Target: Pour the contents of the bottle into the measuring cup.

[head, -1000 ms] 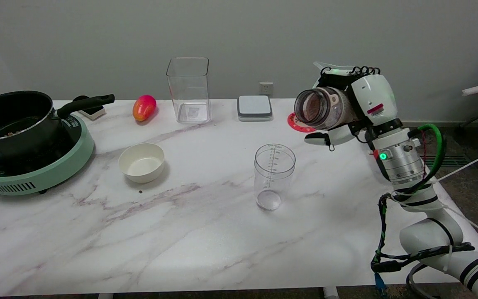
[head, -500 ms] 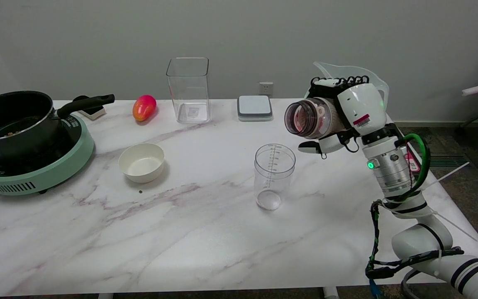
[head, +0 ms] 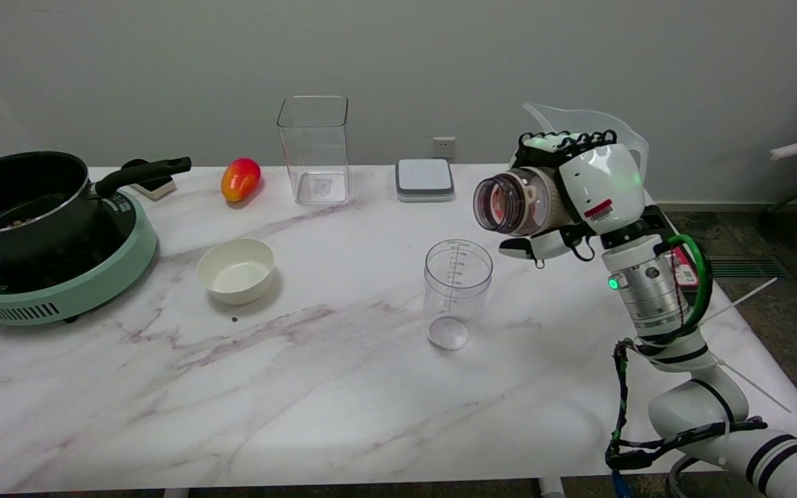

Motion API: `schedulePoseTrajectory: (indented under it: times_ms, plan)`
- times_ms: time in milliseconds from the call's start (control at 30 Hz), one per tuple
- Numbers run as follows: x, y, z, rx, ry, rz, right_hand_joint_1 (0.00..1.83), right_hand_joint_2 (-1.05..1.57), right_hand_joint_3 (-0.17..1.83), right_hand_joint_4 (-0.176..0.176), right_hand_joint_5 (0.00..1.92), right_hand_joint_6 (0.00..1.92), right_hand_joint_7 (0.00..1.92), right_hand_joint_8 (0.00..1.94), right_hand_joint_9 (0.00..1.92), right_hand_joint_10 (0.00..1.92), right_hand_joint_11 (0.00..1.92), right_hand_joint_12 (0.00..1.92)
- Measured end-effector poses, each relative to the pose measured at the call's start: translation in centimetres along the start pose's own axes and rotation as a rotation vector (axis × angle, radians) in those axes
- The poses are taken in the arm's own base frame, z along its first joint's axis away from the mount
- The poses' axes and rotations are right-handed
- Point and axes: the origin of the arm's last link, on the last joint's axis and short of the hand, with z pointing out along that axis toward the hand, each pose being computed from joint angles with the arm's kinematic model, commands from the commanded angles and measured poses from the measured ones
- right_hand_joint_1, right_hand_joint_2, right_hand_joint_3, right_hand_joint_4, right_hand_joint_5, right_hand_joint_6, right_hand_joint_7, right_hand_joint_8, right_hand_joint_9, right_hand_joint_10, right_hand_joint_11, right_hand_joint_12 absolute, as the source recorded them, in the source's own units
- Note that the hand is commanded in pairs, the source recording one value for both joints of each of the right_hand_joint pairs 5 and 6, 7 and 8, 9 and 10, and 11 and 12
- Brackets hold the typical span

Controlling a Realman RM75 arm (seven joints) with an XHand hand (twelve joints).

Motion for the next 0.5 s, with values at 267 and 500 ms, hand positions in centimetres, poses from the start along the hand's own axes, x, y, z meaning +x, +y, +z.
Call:
schedulePoseTrajectory:
  times_ms: [267, 500]
  plan:
    - [-0.16, -0.4, -0.27, 0.016, 0.004, -0.034, 1.35, 1.26, 0.35, 0.0, 1.65, 1.65, 1.49, 1.49, 1.37, 1.37, 1.21, 1.21]
    - [-0.25, -0.65, -0.36, 0.038, 0.003, -0.064, 1.35, 1.28, 0.34, 0.0, 1.67, 1.67, 1.49, 1.49, 1.37, 1.37, 1.21, 1.21]
